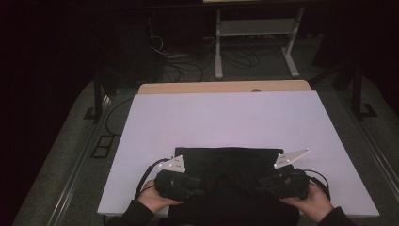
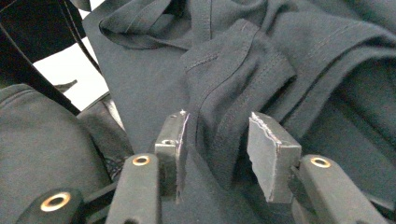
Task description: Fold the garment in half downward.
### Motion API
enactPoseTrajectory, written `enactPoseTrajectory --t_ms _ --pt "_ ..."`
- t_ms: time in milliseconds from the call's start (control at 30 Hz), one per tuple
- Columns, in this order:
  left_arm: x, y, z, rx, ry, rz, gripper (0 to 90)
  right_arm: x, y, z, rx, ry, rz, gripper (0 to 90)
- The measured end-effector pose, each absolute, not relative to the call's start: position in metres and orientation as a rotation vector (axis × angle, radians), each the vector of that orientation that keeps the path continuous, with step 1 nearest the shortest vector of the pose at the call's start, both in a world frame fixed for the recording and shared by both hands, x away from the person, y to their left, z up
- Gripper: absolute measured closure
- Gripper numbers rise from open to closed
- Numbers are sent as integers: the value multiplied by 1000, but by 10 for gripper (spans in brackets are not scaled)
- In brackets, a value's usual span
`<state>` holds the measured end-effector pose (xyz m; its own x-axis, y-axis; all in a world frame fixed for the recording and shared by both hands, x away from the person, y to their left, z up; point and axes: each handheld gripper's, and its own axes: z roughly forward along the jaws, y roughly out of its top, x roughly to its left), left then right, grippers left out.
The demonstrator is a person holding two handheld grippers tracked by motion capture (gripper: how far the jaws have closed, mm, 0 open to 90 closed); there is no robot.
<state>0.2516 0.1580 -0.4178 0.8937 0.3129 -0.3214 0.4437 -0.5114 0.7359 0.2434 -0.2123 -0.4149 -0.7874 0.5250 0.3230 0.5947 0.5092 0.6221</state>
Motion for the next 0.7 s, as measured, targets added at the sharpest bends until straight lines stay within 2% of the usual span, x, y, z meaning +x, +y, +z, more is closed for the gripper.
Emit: enactPoseTrajectory --t_ms 133,233,567,700 --pt "253 162 -416 2129 537 -186 396 243 -215 -411 -981 -2658 -1183 479" --pt "254 164 -414 2115 531 -178 379 243 -217 -408 -988 -2669 -1209 416" --pt "260 171 -413 2058 588 -148 163 248 -228 -400 -1060 -2673 -1251 238" --pt "261 173 -413 2038 603 -143 108 251 -230 -398 -1111 -2696 -1251 120"
